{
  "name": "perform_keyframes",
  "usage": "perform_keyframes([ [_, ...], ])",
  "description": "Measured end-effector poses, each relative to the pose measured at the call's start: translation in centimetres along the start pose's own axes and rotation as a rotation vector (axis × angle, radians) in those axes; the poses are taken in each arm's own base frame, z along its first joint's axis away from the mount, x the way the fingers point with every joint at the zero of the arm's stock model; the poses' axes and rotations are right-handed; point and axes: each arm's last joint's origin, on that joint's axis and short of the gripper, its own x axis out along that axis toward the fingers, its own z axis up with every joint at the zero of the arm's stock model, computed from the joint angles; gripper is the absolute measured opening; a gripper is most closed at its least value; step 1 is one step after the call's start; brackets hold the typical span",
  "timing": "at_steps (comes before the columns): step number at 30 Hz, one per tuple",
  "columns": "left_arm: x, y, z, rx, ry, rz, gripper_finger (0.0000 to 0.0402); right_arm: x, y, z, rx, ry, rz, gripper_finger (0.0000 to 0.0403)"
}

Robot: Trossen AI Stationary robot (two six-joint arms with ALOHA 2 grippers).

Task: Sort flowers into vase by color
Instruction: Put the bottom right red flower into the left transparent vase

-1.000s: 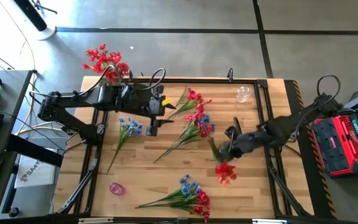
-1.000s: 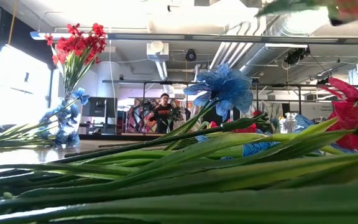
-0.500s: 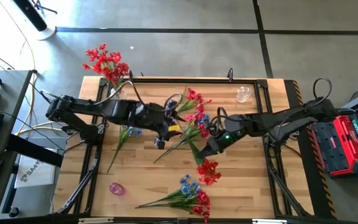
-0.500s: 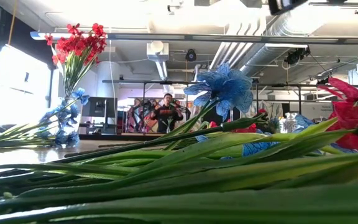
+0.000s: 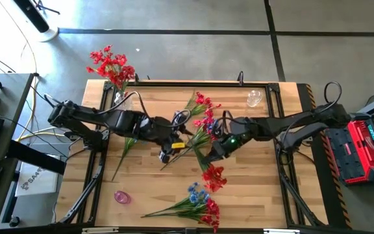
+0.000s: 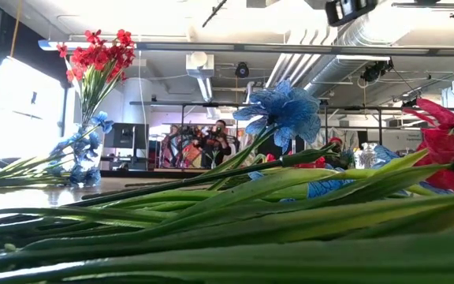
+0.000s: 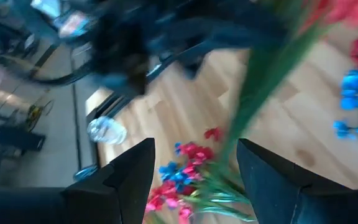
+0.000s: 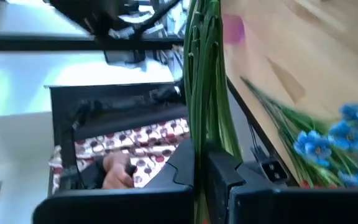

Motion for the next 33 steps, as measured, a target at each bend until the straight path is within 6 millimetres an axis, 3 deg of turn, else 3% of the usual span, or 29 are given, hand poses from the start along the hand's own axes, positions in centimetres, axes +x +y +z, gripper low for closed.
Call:
perform_keyframes([
  [10, 0.7, -0.5, -0.1, 0.004, 0.048, 0.016, 0.0195, -0.3, 0.4, 0.8, -0.012, -0.028, 0.052, 0.0],
  [25, 1.1, -0.1, -0.6, -0.08, 0.049, -0.028, 0.0017, -0.4, 0.9, 1.2, 0.021, -0.1, 0.097, 0.0001],
  [33, 1.3, 0.5, -2.1, -0.327, 0.128, -0.059, 0.0003, -1.3, 1.6, 2.2, -0.194, -0.252, 0.125, 0.0052],
])
